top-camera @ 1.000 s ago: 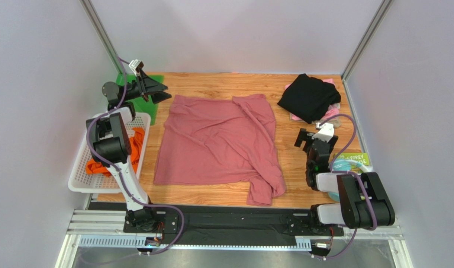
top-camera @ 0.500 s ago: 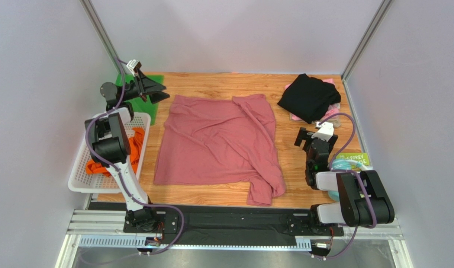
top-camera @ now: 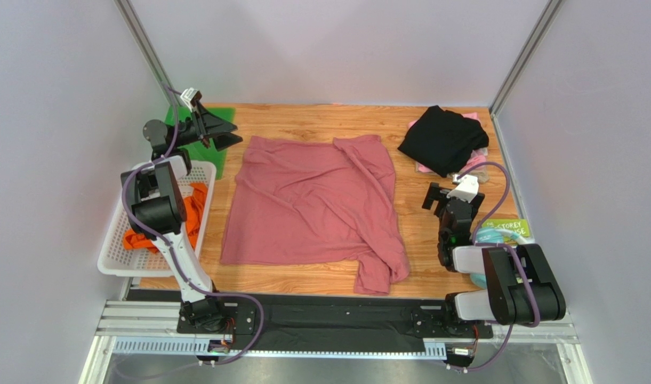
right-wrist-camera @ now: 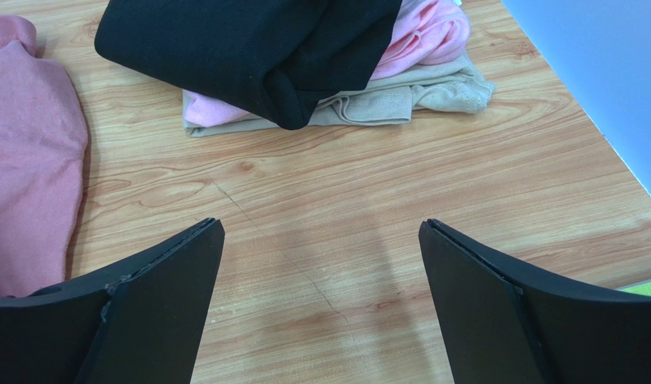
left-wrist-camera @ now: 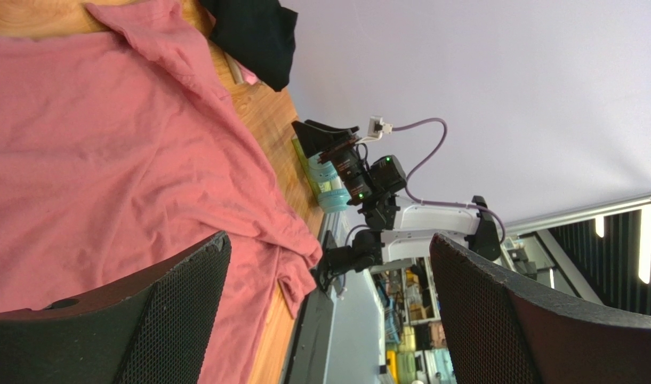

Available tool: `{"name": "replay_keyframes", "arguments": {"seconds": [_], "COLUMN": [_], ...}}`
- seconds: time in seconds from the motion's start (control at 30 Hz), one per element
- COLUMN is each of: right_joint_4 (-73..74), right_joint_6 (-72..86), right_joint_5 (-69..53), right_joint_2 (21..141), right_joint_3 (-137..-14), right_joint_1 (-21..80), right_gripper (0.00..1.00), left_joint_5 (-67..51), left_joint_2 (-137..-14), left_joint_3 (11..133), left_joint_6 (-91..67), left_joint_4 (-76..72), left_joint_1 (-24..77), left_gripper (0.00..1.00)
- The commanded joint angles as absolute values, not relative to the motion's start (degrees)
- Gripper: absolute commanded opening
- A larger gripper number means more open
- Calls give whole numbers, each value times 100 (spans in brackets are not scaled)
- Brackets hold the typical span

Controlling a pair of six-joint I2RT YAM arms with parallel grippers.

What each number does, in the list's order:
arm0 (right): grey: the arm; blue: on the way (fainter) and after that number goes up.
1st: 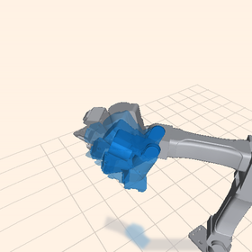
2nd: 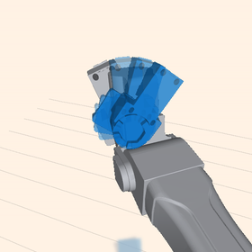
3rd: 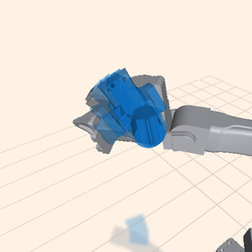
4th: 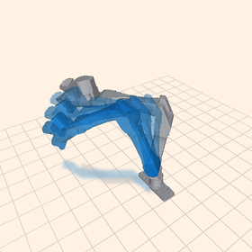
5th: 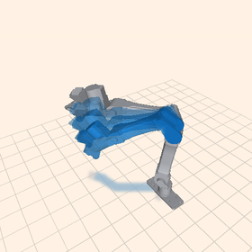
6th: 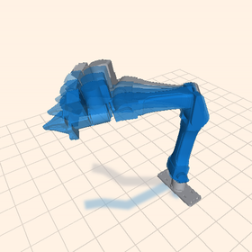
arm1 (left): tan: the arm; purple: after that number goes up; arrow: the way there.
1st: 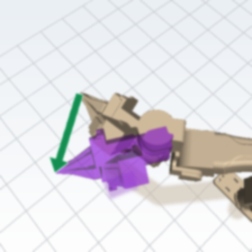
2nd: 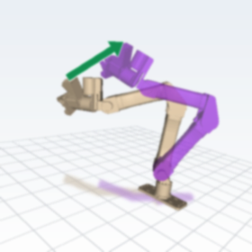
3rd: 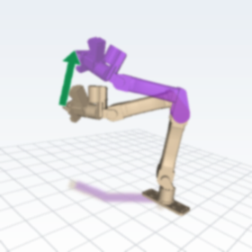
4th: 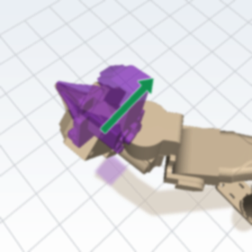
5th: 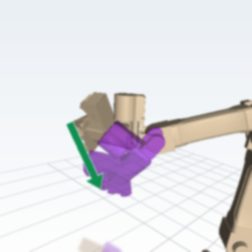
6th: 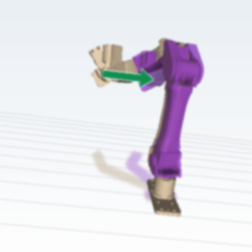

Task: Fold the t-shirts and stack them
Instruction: Flatten out the tshirt

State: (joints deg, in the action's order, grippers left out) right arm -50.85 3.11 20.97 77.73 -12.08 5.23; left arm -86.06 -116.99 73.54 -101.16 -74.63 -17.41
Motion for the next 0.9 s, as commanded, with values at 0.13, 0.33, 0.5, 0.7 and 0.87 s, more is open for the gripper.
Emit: {"name": "replay_keyframes", "arguments": {"seconds": [0.13, 0.33, 0.5, 0.7, 0.87], "right_joint_4": [-5432, -5432, -5432, -5432, -5432], "right_joint_6": [343, 343, 343, 343, 343], "right_joint_5": [2250, 2241, 2241, 2241, 2241], "right_joint_2": [7726, 7726, 7726, 7726, 7726], "right_joint_3": [-1336, -1336, -1336, -1336, -1336], "right_joint_1": [554, 554, 554, 554, 554], "right_gripper": [100, 100, 100, 100, 100], "left_joint_5": [-9651, -9536, -9554, -9615, -9624], "left_joint_2": [-11461, -11224, -10996, -10855, -10907], "left_joint_3": [7251, 6760, 6452, 6328, 6302], "left_joint_6": [-9879, -9616, -9431, -9396, -9387], "left_joint_4": [-8771, -8771, -8771, -8771, -8771], "left_joint_1": [-1819, -1776, -1609, -1503, -1503], "left_gripper": [100, 100, 100, 100, 100]}}
